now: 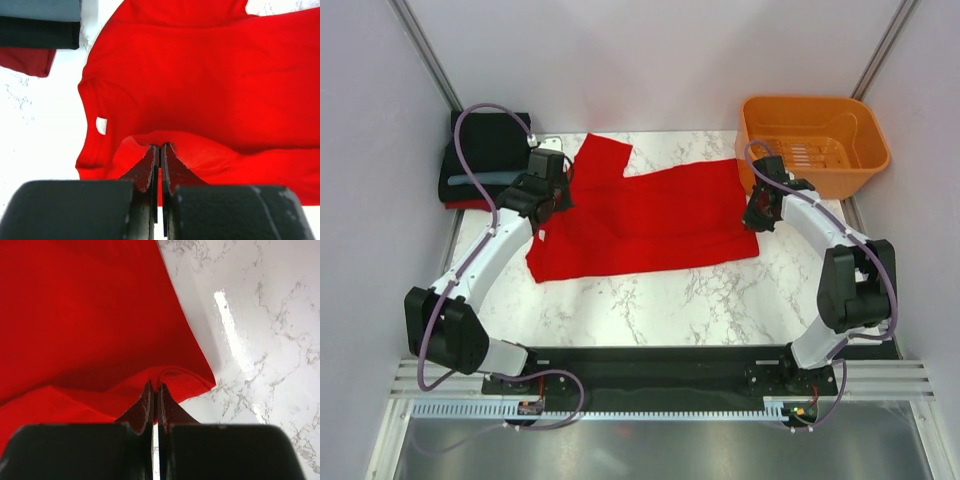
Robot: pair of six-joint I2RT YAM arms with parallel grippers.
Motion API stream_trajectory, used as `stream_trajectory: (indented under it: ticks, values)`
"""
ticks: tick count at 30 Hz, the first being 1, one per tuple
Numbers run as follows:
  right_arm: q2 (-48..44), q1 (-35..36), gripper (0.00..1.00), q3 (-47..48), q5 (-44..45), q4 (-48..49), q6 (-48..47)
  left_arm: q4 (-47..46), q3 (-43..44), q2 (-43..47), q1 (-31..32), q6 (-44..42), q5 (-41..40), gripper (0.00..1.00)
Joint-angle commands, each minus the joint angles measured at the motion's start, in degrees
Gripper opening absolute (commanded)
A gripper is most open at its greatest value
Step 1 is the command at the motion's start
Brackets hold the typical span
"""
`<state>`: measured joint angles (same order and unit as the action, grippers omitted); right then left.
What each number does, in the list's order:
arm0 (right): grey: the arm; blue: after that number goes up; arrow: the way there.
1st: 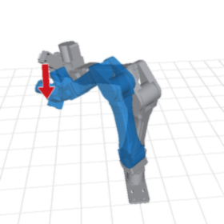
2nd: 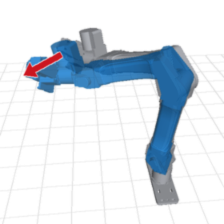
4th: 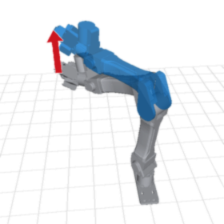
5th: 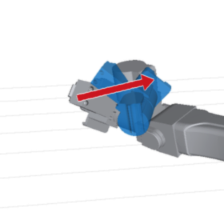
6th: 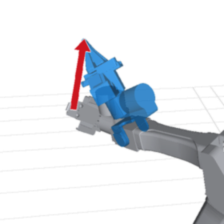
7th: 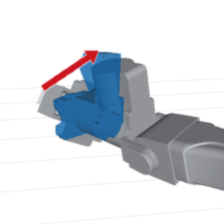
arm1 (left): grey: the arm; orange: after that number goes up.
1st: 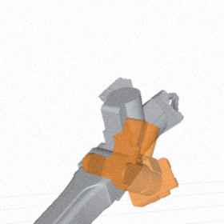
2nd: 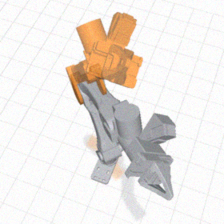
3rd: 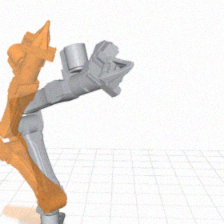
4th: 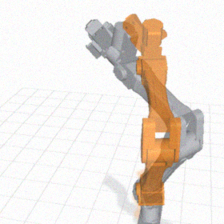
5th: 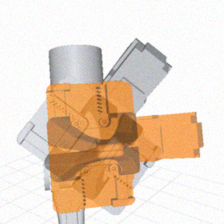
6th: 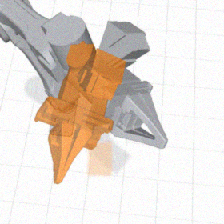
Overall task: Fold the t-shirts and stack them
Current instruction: Fold the tshirt
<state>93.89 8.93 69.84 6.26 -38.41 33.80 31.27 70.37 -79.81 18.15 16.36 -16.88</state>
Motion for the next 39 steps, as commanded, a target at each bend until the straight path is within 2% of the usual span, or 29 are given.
stream_trajectory:
  ticks: [1, 8, 13, 14, 15, 16, 17, 18, 19, 25, 30, 31, 33, 37, 39]
  values:
    - [2.52, -0.93, 0.00, 3.54, 0.86, 1.58, -1.46, -3.32, 4.42, -3.67, -1.53, -4.76, 0.98, 0.02]
    - [8.23, -2.16, 0.00, 6.26, 0.42, 2.55, -1.90, -3.76, 8.99, -11.84, -3.65, -6.42, 2.56, 0.02]
    - [12.89, -3.30, 0.01, 12.84, -1.16, 1.59, -2.77, -0.69, 14.69, -18.34, -5.49, -6.26, 2.38, 0.02]
    - [13.68, -3.56, 0.14, 13.99, -1.60, 0.46, -3.56, 1.06, 16.10, -19.41, -6.45, -5.38, 2.12, 0.06]
    - [14.91, -3.74, 0.26, 15.13, -2.73, -0.25, -3.92, 5.43, 17.86, -20.81, -7.42, -3.37, 4.29, 0.33]
    - [15.10, -4.09, 0.43, 16.19, -2.75, -1.22, -4.27, 7.91, 19.79, -21.87, -8.47, -2.57, 7.88, 0.49]
    - [14.92, -4.79, 0.60, 17.25, -2.49, -2.18, -4.53, 9.41, 22.42, -22.84, -9.27, -1.87, 12.36, 0.61]
    - [13.36, -5.15, 0.82, 17.08, -2.31, -3.15, -4.97, 10.21, 22.79, -22.58, -9.88, -1.25, 13.18, 0.69]
    - [10.64, -5.85, 0.92, 15.51, -1.70, -3.25, -4.97, 10.83, 22.10, -20.32, -9.89, -1.07, 13.98, 0.81]
    - [-0.09, -6.20, 0.93, 4.97, -2.66, -2.11, -3.57, 10.75, 13.76, -8.71, -9.89, 1.04, 15.21, 0.84]
    - [-9.49, -6.20, 0.89, -9.97, -5.73, 2.98, -2.25, 6.89, -2.75, 3.76, -9.89, 5.16, 15.04, 0.84]
    - [-10.21, -6.20, 0.87, -11.99, -6.08, 4.21, -2.08, 5.92, -8.35, 8.31, -9.89, 6.30, 15.21, 0.84]
    - [-10.65, -6.20, 0.84, -16.57, -11.07, 7.80, -2.34, 2.42, -13.74, 12.38, -9.98, 9.54, 16.00, 0.84]
    - [-9.25, -6.20, 0.84, -19.48, -13.21, 10.72, -3.04, -6.72, -30.06, 26.50, -9.98, 17.29, 15.83, 0.83]
    - [-8.46, -6.38, 0.84, -20.01, -12.94, 12.48, -3.21, -9.55, -34.23, 30.05, -9.98, 20.53, 15.92, 0.84]
